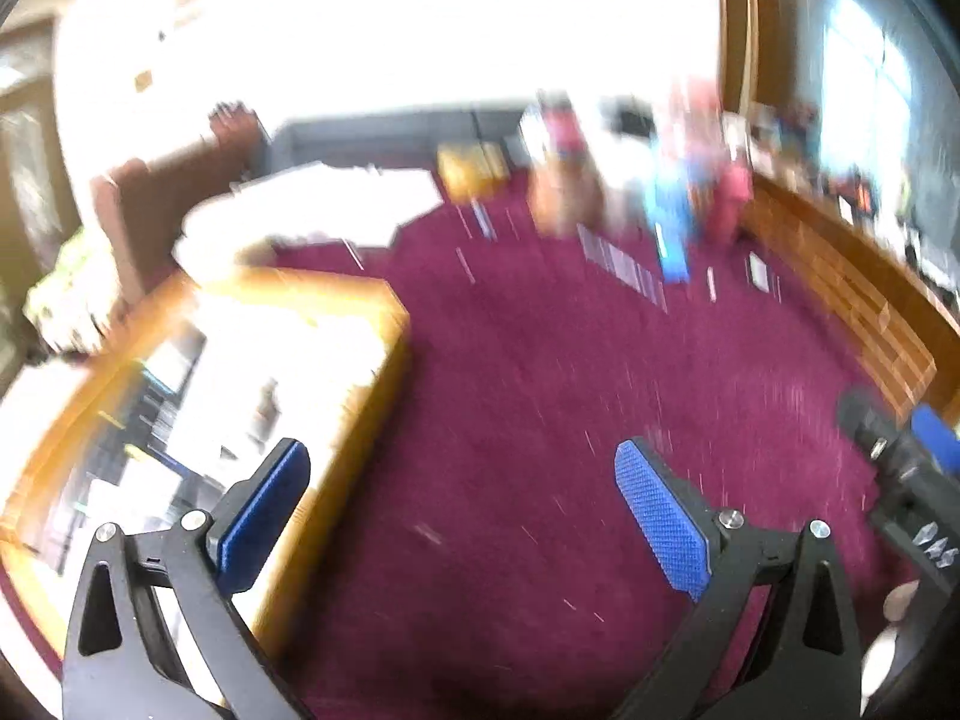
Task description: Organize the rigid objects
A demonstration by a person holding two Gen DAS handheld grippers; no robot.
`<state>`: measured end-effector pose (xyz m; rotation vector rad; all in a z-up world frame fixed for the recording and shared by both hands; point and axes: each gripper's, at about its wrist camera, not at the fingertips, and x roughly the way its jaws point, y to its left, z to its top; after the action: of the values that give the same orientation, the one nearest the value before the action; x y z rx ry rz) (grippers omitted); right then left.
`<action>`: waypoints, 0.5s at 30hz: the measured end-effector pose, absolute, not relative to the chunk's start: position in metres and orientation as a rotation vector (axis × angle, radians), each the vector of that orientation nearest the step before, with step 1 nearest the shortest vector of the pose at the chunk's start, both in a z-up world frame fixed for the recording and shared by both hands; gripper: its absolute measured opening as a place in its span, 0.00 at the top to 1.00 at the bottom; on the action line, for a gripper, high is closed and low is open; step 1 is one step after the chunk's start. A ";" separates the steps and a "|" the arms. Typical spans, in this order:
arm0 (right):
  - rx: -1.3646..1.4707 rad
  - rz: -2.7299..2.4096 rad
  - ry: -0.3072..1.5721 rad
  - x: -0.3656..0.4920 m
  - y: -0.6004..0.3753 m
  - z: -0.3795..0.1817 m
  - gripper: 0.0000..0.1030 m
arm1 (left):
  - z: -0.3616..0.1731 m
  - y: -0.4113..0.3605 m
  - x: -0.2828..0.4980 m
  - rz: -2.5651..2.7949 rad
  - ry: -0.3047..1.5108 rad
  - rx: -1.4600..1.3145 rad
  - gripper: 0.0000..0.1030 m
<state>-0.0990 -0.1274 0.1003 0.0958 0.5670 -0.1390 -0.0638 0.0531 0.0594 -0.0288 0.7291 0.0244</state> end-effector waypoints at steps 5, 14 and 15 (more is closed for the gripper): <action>0.068 -0.060 0.439 -0.115 -0.089 0.127 0.02 | 0.124 0.095 -0.131 0.120 0.384 -0.050 0.00; -0.158 0.247 0.553 -0.104 0.053 0.110 0.02 | 0.100 0.196 -0.125 0.116 0.622 -0.292 0.00; -0.190 0.263 0.566 -0.104 0.066 0.105 0.02 | 0.098 0.205 -0.126 0.163 0.622 -0.288 0.00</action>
<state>-0.1039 0.0655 0.1046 -0.1904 0.5657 0.2625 -0.1258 0.2053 0.0977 -0.2879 0.6221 0.1631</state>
